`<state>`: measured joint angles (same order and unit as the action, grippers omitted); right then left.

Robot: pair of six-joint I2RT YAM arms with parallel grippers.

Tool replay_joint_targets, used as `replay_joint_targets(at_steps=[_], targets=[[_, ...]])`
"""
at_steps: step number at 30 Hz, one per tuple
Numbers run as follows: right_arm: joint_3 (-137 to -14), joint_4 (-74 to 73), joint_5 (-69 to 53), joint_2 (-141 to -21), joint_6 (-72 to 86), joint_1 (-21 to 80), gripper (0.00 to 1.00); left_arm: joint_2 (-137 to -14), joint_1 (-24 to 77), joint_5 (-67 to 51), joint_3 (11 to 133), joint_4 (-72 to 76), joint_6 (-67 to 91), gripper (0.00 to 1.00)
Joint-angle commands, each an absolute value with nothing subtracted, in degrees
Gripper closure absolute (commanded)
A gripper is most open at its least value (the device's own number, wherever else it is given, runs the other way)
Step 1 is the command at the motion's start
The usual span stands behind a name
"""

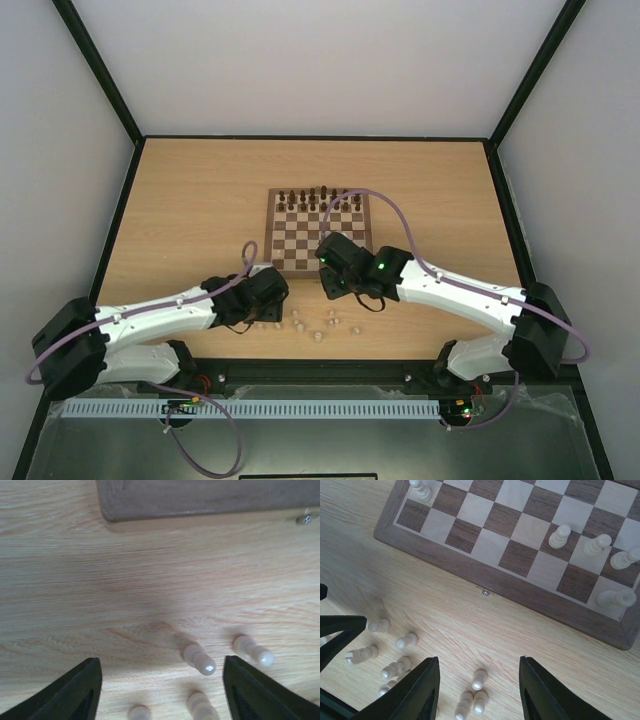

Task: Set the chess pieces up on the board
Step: Pick up the chess piece at the center of the board.

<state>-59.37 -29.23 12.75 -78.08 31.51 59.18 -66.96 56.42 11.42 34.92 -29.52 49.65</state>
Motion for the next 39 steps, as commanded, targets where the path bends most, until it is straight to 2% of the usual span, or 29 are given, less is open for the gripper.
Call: replay_joint_targets(at_steps=[1,5,14,34,39], targets=[[-57.43,-30.34,11.98,-76.27,29.97,58.12,0.56,-70.49,58.16,13.67,37.35,-30.20,51.78,0.36],[-56.29,-29.89,11.10,-74.97,28.92,57.23,0.57,-73.37,59.29,13.89,38.80,-30.39,52.58,0.44],[-54.14,-29.27,10.23,-72.33,27.37,55.86,0.56,-77.54,61.04,14.41,42.22,-30.96,53.41,0.44],[-52.72,-28.91,9.57,-70.14,26.27,54.91,0.56,-80.02,62.54,14.15,40.69,-31.54,56.22,0.63],[-52.55,-29.00,9.46,-69.92,26.28,54.89,0.56,-80.43,62.59,14.30,40.57,-31.55,56.24,0.64]])
